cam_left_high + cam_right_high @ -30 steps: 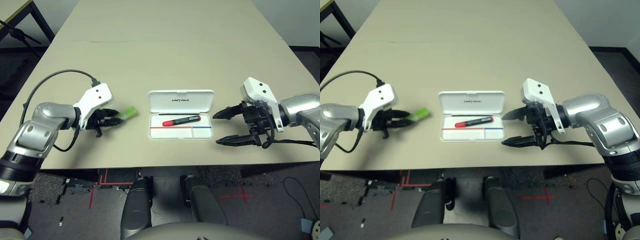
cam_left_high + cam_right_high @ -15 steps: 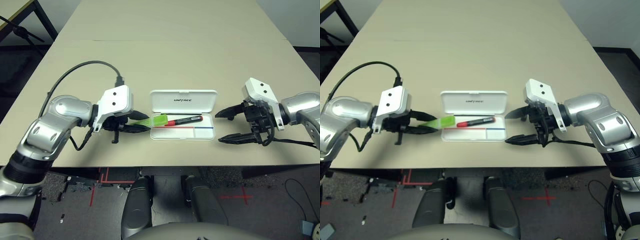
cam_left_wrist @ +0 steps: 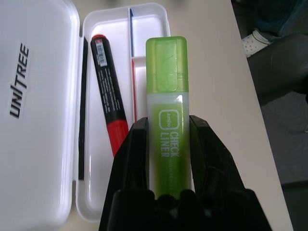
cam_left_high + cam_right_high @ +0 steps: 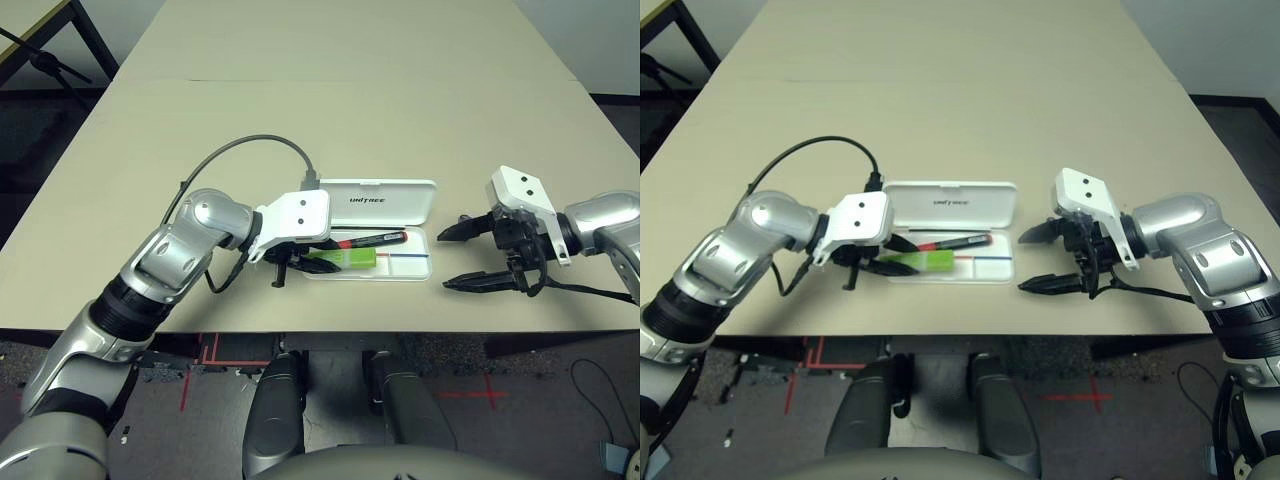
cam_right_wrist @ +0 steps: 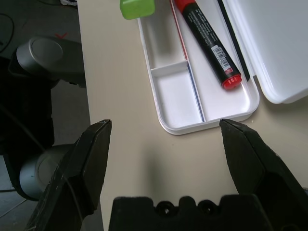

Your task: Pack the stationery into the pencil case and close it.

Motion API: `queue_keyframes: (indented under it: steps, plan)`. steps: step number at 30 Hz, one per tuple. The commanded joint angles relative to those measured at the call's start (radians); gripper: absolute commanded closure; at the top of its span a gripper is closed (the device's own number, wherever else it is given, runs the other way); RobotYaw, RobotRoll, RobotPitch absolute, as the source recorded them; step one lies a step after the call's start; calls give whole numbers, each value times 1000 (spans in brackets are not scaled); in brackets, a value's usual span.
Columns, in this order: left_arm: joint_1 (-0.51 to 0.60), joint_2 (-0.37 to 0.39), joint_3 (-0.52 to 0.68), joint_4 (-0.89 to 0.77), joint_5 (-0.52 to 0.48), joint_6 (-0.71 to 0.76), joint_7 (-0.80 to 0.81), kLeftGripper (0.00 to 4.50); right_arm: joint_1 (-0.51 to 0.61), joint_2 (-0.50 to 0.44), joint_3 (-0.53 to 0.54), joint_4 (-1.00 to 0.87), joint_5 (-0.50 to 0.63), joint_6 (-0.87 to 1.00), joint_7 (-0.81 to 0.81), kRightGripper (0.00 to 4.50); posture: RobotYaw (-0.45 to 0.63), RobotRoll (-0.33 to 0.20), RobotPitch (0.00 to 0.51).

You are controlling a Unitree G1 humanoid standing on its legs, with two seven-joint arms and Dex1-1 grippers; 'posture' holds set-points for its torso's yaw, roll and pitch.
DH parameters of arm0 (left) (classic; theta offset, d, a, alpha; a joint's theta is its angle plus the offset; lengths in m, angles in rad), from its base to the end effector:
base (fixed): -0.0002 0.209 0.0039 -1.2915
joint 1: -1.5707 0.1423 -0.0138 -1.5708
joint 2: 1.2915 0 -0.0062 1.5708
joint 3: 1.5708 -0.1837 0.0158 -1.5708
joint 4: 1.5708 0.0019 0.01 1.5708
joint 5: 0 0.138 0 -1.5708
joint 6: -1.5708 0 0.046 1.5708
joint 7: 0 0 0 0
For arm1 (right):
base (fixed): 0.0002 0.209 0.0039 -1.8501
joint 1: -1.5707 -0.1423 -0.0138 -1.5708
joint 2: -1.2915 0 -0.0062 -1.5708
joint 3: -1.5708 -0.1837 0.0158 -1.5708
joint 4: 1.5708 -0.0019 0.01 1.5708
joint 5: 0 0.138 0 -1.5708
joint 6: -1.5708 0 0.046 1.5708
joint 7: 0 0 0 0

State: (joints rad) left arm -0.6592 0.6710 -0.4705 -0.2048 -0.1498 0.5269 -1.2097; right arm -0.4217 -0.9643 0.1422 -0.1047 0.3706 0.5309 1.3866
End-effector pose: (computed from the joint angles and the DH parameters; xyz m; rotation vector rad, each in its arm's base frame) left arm 0.2717 0.1446 0.1872 0.7441 0.3088 -1.4939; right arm 0.2552 -0.2600 0.1912 -0.4629 0.5137 1.3397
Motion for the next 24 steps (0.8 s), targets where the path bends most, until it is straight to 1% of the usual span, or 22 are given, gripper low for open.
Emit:
queue_keyframes:
  steps: [1, 6, 10, 15, 20, 24]
  plan:
    - [-17, -20, -38, 36, 42, -9, 1, 3430, 18, -14, -13, -26, -2, 1, -10, 0, -36, 0, 183]
    - [-34, -65, -58, 68, 78, 0, 13, 3430, 29, -22, -19, -40, 2, 6, -19, 0, -46, 0, 185]
    - [-45, -83, -68, 92, 104, -1, 18, 3430, 30, -24, -18, -45, 2, 9, -26, 0, -46, 0, 186]
    - [-48, -94, -67, 94, 117, 11, 20, 3430, 26, -19, -10, -43, -3, 7, -33, 0, -45, 0, 187]
    - [-35, -83, -60, 66, 111, 32, 6, 3430, 23, -12, -2, -31, -11, -5, -33, 0, -33, 0, 193]
    - [-32, -63, -43, 42, 92, 48, -8, 1982, 16, -7, 3, -23, -15, -8, -30, 0, -27, 0, 194]
